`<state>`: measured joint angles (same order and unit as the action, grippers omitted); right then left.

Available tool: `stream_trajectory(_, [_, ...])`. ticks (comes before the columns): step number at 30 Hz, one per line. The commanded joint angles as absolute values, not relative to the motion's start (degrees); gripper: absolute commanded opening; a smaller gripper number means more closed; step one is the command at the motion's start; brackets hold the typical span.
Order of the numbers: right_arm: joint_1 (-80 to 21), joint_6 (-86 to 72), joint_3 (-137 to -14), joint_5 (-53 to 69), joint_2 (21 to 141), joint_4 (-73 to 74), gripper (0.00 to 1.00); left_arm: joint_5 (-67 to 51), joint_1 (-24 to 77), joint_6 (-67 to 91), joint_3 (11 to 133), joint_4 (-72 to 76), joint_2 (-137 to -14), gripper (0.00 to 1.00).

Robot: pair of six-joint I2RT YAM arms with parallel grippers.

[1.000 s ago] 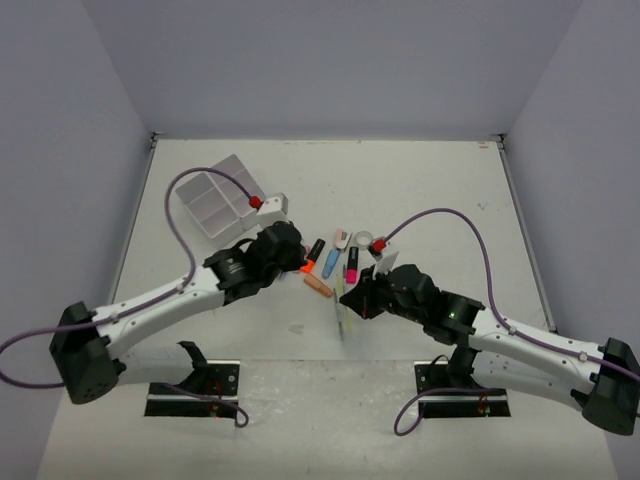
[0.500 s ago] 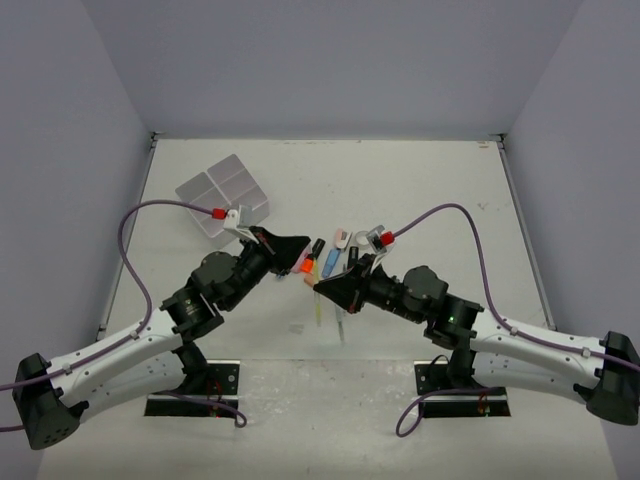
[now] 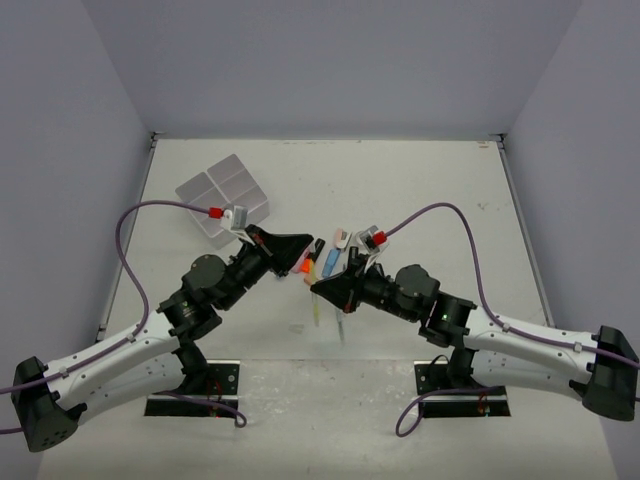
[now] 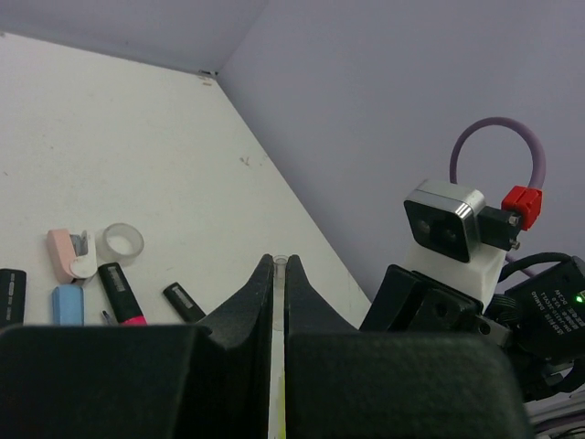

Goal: Sort the stationery into containers
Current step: Close the pen cap on the pen.

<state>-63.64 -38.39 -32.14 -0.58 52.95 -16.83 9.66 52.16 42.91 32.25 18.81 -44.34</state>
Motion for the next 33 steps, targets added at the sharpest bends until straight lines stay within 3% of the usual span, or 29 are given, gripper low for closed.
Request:
stream_trajectory(1, [-63.81,-37.57,-34.75,-2.91,53.19,-17.67,0.0,8.05,52.38,40.74,33.59,21.67,-43.48,0.0])
stream_trajectory(33, [-63.81,-37.11,-36.31,-5.29,50.25,-14.58,0.0,6.32,52.38,40.11,31.29,24.02,-44.14,0.0])
